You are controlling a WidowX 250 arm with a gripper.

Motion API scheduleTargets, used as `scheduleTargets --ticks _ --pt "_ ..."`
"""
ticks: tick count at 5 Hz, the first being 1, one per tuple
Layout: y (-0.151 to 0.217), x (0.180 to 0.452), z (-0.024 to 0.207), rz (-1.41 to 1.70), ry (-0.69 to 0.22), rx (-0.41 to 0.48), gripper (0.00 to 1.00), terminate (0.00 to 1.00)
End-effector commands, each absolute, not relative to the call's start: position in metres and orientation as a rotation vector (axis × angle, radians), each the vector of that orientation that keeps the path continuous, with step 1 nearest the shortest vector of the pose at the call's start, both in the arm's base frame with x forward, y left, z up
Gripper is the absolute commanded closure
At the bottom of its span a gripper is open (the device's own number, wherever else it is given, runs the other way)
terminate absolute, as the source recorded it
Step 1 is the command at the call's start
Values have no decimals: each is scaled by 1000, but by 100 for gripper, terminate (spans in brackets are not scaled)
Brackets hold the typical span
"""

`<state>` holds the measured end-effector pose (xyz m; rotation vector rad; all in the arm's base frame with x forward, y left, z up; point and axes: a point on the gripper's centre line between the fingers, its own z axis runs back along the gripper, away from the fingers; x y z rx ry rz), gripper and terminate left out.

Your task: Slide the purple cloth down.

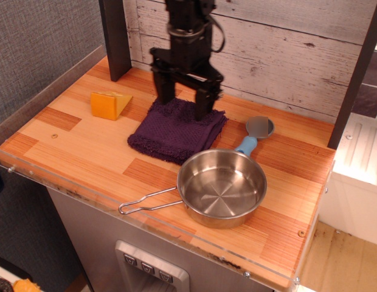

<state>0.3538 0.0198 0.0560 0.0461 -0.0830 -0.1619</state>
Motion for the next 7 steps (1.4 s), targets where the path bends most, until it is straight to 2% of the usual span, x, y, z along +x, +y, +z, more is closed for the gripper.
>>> scheduleTargets --ticks 1,5,7 --pt "22 367 64 -157 -119 74 0 0" --pt "34 340 57 -150 -150 28 0 0" --pt "43 351 50 -160 -142 64 0 0"
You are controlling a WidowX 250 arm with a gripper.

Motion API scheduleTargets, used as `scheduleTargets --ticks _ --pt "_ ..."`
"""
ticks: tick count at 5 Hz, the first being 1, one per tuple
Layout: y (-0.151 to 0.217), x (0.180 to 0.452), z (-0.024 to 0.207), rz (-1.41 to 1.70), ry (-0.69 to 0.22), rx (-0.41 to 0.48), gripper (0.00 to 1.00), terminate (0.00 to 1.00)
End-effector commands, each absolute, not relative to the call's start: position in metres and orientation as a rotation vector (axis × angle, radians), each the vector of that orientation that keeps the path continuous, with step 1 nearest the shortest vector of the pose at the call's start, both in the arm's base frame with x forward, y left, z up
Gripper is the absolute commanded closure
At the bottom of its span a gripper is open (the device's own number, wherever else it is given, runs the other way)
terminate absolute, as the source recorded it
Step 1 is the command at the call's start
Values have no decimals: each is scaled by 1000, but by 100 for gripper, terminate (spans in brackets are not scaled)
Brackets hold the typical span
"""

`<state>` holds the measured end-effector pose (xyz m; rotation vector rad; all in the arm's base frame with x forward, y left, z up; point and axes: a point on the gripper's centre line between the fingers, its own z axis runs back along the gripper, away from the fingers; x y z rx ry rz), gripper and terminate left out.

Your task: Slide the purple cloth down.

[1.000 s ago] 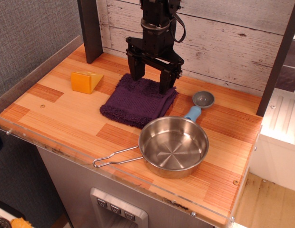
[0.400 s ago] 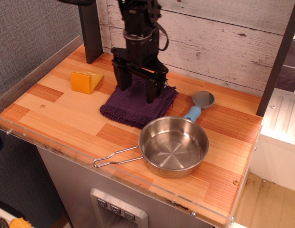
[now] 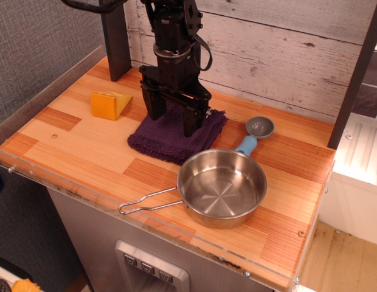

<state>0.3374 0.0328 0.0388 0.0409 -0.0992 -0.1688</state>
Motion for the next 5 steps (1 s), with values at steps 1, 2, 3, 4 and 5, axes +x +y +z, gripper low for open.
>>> scheduleTargets --ticks 1,2,3,4,5 --pt "46 354 45 -172 -137 90 0 0" --pt "44 348 23 -181 -92 66 0 0" --pt "41 337 8 -198 -56 52 0 0" --pt "43 324 -7 -216 -11 56 0 0" --pt "47 313 -9 -231 8 59 0 0"
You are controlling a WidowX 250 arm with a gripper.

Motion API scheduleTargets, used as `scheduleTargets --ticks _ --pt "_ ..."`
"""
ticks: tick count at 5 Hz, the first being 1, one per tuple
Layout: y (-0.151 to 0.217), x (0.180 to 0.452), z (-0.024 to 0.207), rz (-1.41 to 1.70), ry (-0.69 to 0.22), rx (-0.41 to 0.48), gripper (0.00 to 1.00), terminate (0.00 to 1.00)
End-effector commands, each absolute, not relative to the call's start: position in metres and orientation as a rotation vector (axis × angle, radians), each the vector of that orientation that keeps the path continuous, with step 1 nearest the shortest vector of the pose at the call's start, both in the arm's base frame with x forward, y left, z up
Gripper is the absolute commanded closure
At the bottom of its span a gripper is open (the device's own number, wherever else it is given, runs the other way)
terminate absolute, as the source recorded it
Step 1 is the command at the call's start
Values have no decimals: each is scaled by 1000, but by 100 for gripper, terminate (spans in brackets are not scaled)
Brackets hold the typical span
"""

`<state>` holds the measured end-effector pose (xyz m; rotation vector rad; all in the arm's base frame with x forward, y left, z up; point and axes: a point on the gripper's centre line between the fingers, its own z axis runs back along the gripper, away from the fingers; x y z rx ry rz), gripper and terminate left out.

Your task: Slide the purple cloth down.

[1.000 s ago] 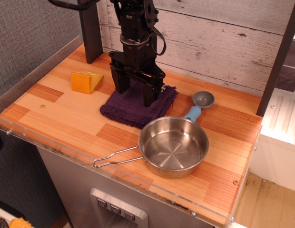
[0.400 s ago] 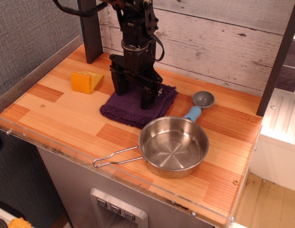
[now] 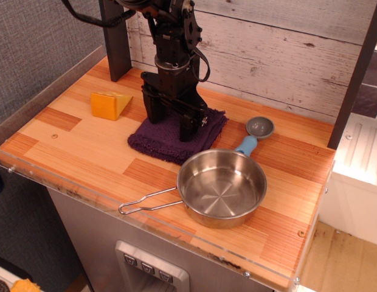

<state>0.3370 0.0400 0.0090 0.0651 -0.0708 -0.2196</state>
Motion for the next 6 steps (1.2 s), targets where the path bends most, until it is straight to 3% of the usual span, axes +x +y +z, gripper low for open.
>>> scheduleTargets --ticks 1,5,6 --pt "47 303 0 -296 15 71 0 0" --pt "82 221 14 -374 40 56 0 0" --pt "86 220 17 -356 27 49 0 0"
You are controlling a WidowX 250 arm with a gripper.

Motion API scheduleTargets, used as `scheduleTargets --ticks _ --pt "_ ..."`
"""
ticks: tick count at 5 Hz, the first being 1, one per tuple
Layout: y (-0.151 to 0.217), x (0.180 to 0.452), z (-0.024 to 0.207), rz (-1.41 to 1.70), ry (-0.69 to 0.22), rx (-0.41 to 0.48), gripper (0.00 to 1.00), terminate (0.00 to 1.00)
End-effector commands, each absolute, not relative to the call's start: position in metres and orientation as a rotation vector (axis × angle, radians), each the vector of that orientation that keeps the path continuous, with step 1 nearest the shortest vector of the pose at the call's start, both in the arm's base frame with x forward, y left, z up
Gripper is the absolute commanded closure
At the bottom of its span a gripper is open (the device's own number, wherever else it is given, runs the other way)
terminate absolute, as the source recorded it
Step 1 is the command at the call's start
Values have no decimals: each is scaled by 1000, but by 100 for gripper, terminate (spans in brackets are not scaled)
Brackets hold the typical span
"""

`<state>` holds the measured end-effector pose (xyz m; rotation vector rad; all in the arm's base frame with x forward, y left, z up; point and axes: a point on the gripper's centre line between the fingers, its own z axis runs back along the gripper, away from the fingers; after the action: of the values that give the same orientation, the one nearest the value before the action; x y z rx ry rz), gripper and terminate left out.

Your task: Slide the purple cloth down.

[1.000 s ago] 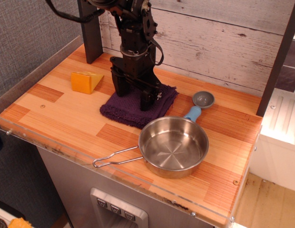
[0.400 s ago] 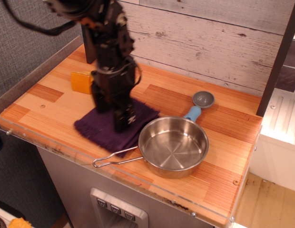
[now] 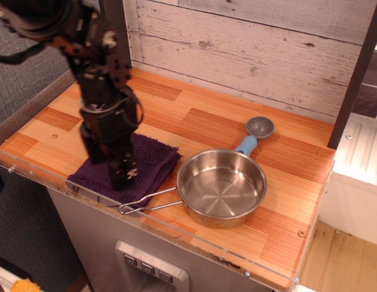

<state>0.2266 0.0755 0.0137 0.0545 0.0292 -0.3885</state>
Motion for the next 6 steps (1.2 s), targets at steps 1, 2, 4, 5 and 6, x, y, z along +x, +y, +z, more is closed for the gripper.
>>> scheduleTargets --ticks 1,2,4,5,6 --pt "83 237 27 -366 -17 39 0 0" --pt "78 252 46 -378 -72 35 0 0" --pt "61 248 113 -395 -135 105 0 0" --pt "53 247 133 -328 -128 110 0 0" --pt "43 259 147 -228 -103 85 0 0"
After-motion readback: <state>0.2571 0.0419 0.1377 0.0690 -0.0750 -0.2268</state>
